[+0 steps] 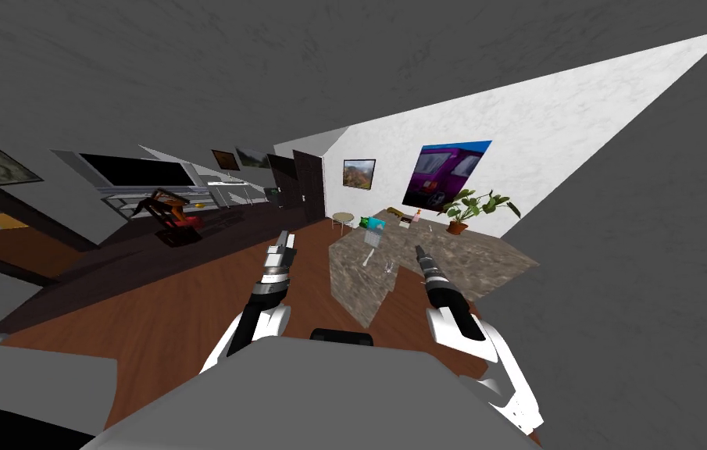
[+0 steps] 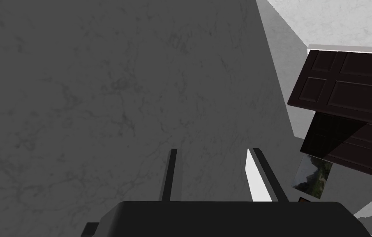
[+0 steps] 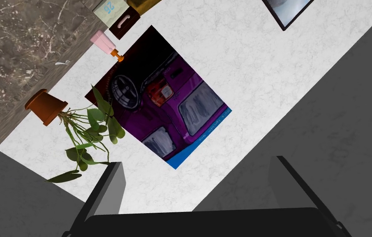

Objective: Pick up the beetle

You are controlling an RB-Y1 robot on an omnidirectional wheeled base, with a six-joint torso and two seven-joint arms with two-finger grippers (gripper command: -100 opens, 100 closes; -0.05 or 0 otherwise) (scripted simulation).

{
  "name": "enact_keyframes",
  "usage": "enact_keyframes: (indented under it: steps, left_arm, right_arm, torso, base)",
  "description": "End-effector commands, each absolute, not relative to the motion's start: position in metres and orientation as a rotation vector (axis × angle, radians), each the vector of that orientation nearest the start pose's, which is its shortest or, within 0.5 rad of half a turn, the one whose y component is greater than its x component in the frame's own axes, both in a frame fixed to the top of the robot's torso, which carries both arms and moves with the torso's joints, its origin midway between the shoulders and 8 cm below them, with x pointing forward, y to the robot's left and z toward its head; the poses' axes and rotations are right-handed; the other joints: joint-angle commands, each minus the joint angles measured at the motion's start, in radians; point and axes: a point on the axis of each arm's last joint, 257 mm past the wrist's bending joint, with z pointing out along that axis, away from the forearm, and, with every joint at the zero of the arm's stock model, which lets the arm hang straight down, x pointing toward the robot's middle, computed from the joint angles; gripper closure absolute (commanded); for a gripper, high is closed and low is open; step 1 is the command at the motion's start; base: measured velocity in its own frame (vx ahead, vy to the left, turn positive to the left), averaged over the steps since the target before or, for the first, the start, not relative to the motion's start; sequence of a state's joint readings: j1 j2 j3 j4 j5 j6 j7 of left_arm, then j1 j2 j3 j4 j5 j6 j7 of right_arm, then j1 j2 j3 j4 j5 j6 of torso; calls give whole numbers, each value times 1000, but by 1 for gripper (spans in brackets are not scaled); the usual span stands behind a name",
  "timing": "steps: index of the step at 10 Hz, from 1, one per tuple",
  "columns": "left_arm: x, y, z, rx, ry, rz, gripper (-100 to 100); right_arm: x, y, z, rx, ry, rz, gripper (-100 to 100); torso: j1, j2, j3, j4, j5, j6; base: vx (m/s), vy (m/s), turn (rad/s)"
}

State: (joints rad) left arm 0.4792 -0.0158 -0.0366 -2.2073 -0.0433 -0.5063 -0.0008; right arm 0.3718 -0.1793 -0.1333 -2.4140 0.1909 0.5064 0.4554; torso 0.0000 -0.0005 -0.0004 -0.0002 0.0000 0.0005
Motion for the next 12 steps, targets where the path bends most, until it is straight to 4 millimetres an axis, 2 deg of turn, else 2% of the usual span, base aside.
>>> enact_keyframes:
  steps: [1, 7, 12]
  left_arm:
    - [361, 263, 0, -684, 659, -1309, 0]
    - [361, 263, 0, -683, 659, -1309, 0]
    - [361, 263, 0, -684, 659, -1309, 0]
  right_arm:
    - [412, -375, -87, 762, 1386, 301, -100]
    - [399, -404, -126, 872, 1494, 178, -100]
    - [374, -437, -166, 981, 1599, 38, -100]
  torso:
    - [0, 0, 0, 0, 0, 0]
    - [0, -1, 0, 0, 0, -1]
    - [0, -1, -1, 0, 0, 0]
  base:
    - [15, 7, 232]
    - [19, -2, 128]
    - [25, -7, 198]
